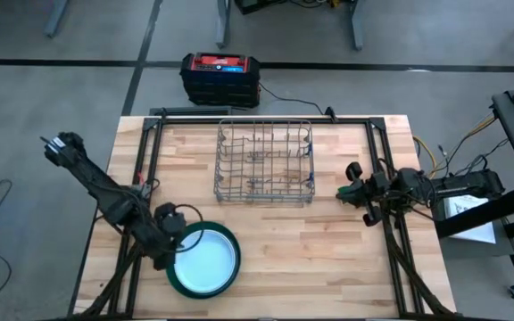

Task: Sort dishes
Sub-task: Put the light blue plate in the dishwasher rack

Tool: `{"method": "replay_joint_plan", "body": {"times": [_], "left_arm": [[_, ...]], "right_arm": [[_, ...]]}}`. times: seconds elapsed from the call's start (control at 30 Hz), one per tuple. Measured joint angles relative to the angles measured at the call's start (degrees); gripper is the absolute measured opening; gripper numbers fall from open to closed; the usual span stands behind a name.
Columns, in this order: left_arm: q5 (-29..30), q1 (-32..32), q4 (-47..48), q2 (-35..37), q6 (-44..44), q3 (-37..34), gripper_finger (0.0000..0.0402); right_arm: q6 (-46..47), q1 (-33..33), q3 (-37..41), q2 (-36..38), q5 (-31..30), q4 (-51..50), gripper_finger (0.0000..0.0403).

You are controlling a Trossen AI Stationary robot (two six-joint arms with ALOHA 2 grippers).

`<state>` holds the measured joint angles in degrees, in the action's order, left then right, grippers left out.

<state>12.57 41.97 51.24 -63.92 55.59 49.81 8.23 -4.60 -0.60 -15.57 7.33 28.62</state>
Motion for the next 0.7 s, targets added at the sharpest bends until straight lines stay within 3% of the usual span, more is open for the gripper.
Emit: {"method": "replay_joint_plan", "body": {"times": [0.17, 0.7], "left_arm": [[0.1, 0.03, -3.86, -4.4, 4.71, -0.07, 0.0114], [0.01, 0.18, 1.39, -16.14, 8.58, -0.08, 0.0114]], "right_arm": [[3.81, -0.02, -0.02, -0.61, 0.02, -1.9, 0.0], [1.68, -0.02, -0.02, -4.02, -3.48, -0.61, 0.0]]}}
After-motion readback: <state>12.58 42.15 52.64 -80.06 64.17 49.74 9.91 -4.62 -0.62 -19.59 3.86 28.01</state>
